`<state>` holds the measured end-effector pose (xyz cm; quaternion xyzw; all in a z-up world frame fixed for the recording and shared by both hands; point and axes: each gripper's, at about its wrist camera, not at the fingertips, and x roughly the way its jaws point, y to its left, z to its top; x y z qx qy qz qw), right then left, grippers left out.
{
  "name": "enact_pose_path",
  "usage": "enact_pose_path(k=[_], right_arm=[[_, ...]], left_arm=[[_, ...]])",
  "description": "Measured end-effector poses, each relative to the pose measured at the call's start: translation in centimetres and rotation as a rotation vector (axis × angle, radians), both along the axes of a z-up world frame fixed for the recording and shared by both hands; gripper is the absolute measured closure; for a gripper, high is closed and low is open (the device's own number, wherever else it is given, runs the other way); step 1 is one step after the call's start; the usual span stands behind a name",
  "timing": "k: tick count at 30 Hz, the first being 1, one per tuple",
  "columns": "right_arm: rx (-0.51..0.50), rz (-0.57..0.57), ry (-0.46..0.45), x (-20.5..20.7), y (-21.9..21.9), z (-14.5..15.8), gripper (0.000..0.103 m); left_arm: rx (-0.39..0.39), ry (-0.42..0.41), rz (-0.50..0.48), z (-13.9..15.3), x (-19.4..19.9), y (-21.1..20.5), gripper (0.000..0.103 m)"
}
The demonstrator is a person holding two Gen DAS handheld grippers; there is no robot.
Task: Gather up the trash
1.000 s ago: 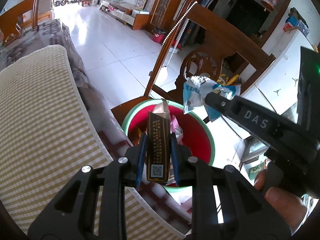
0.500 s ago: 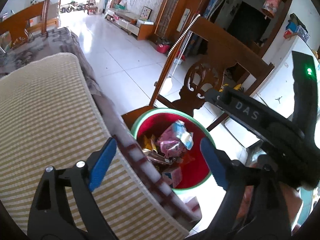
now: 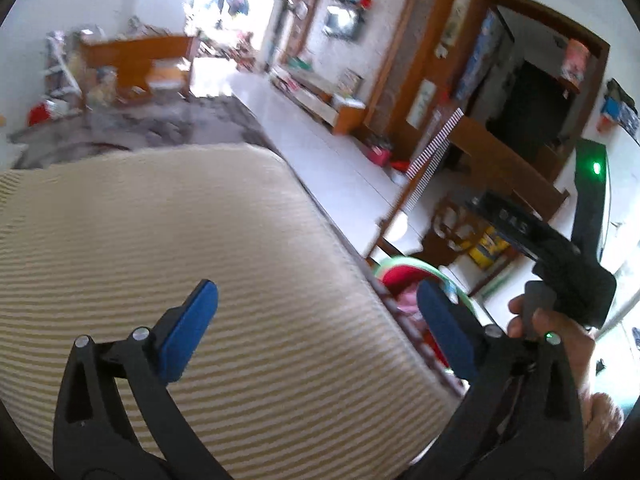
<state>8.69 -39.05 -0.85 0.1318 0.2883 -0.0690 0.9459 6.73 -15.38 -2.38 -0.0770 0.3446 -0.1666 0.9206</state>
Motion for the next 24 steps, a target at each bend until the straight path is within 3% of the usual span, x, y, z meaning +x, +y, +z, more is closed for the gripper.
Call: enact_pose_path(k=[3,7,12,18,24], right_arm=[[-0.008,0.075,-0.071,-0.3,2.6,1.0,0.006],[-0.014,0.090,-0.189,-1.1,5.5,1.9,0.007],[0.089,0.050,-0.268,-2.1,6.7,2.0,0.007],[0.101,-0.044,-0.288,-3.5,5.7,2.1,0.007],[0.077,-0.007,-0.243,-4.9,6.7,1.0,0.007]], left_arm=[[-0.023,-0.069,0.068,1.1,-1.3,3.8,0.005],[-0.012,-0.148,0.172,1.6,-2.6,7.9,0.005],[-0.036,-0.159,0.209,0.3,-3.6,11.8,0.005],[0.020,-0.203,0.242,-0.1,-4.2,13.6,0.005],[0.105,-0.226,0.250,-0.2,-4.8,13.2,0.005]])
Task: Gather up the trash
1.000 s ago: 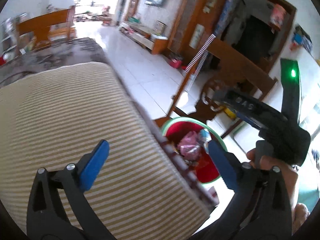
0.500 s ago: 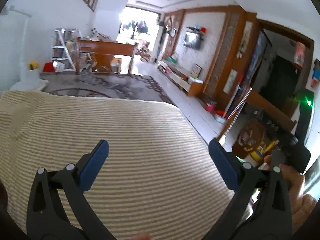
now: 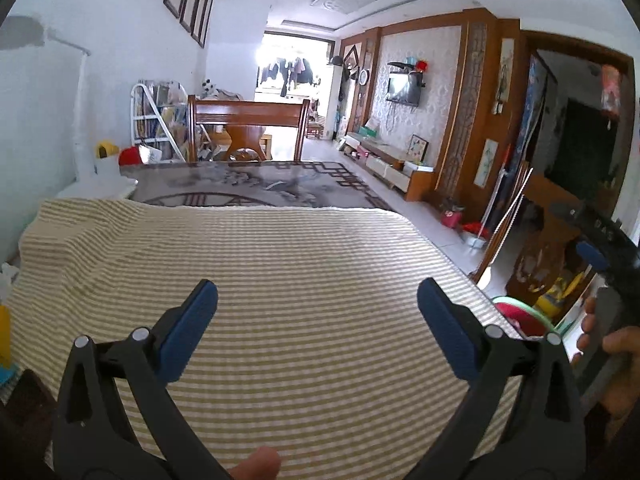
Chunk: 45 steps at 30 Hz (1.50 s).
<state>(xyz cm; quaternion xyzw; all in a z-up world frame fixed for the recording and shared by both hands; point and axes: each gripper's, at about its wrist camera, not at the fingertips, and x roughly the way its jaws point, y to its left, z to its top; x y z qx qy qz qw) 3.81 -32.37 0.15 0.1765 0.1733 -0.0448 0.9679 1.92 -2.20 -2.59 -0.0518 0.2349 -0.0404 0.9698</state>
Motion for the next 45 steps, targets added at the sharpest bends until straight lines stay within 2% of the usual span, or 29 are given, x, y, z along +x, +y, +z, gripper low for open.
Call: enact_pose_path(k=[5,9,12,21,45], right_arm=[[-0.072,0.067,-0.014,-0.1,2.6,-0.3,0.007],[-0.164,0.123,-0.018,-0.1,4.3,-0.4,0.007],[-0.192,0.147,-0.022,-0.1,4.9,-0.6,0.007],[-0.165,0.165,0.002,0.4,4.7,-1.2,0.007],[-0.195,0.207,0.039,0.8,5.7,-1.8,0.007]], left_arm=[[-0.017,-0.016,-0.013,0.3,-0.9,0.4,0.005],[-0.045,-0.006,0.016,0.2,-0.7,1.4,0.005],[-0.068,0.012,0.034,0.0,-0.6,1.8,0.005],[-0.051,0.023,0.044,-0.2,-0.6,1.3,0.005],[-0.070,0.077,0.020,-1.0,-0.3,0.8,0.005]])
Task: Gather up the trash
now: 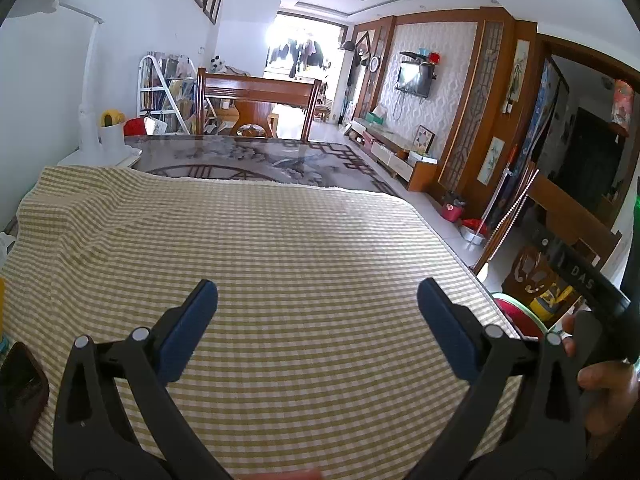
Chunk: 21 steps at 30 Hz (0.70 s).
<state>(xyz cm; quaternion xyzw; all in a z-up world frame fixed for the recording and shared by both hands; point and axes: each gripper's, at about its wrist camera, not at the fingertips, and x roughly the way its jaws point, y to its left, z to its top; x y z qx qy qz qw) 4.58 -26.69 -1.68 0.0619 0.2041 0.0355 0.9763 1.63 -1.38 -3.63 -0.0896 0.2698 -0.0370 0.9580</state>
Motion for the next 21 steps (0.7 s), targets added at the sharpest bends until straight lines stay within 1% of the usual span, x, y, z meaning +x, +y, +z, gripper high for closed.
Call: enact_pose_path(k=[15,21], right_arm=[[-0.072,0.033,-0.013,-0.3,1.3,-0.2,0.007],[-0.099,0.065,-0.007,-0.3,1.9,-0.4,0.007]], left_arm=[[0.007,0.008,0.000,-0.1,-0.1,-0.2,0.005],[0.006,0.009,-0.001,-0.1,-0.1,-0.3,0.005]])
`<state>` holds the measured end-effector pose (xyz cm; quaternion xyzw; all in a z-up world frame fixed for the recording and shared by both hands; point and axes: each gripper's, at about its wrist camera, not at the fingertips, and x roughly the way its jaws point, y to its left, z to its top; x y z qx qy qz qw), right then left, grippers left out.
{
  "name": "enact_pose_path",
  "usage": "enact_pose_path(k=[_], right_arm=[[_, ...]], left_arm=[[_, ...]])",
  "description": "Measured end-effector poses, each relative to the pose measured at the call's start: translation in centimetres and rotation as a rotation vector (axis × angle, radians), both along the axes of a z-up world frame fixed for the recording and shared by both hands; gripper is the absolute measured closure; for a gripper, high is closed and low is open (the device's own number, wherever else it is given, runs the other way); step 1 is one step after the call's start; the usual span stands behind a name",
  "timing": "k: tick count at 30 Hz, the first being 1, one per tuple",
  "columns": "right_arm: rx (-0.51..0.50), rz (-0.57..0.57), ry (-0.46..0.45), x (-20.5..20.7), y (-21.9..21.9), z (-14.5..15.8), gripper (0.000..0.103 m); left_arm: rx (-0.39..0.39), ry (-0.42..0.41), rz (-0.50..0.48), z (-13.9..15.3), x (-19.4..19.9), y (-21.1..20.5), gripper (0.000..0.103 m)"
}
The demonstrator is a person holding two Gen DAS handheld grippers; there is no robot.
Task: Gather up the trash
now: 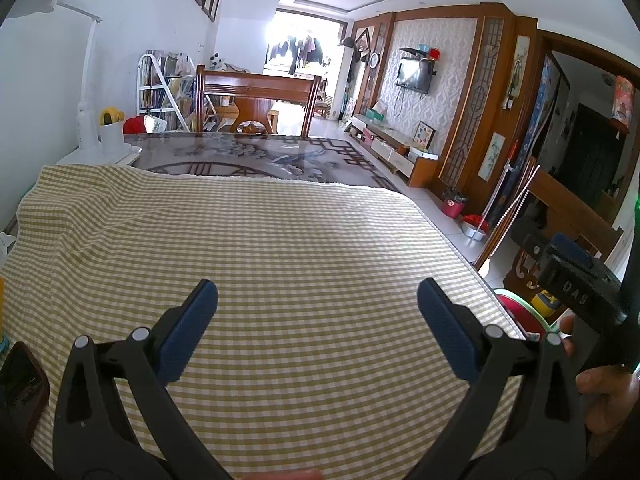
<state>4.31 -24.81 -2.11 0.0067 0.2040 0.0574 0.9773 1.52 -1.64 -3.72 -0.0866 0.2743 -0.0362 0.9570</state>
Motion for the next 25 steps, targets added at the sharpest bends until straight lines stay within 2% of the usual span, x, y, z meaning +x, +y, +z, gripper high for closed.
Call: enact_pose_path(k=[14,17,25], right_arm=[[-0.029,0.035,0.045,0.5,1.0,-0.7,0.007],[-0.003,0.074,0.110,2.2,1.7,-1.6,0.007],[-0.070,0.077,0.344,10.2,5.0,-6.8,0.007]], left_arm=[[-0.009,0.010,-0.008,-0.1,0.1,0.3,0.005],[-0.012,0.008,0.002,-0.1,0.2,0.7,0.005],[-0.052,0.041,0.085,-0.8,0.8,2.5,0.005]])
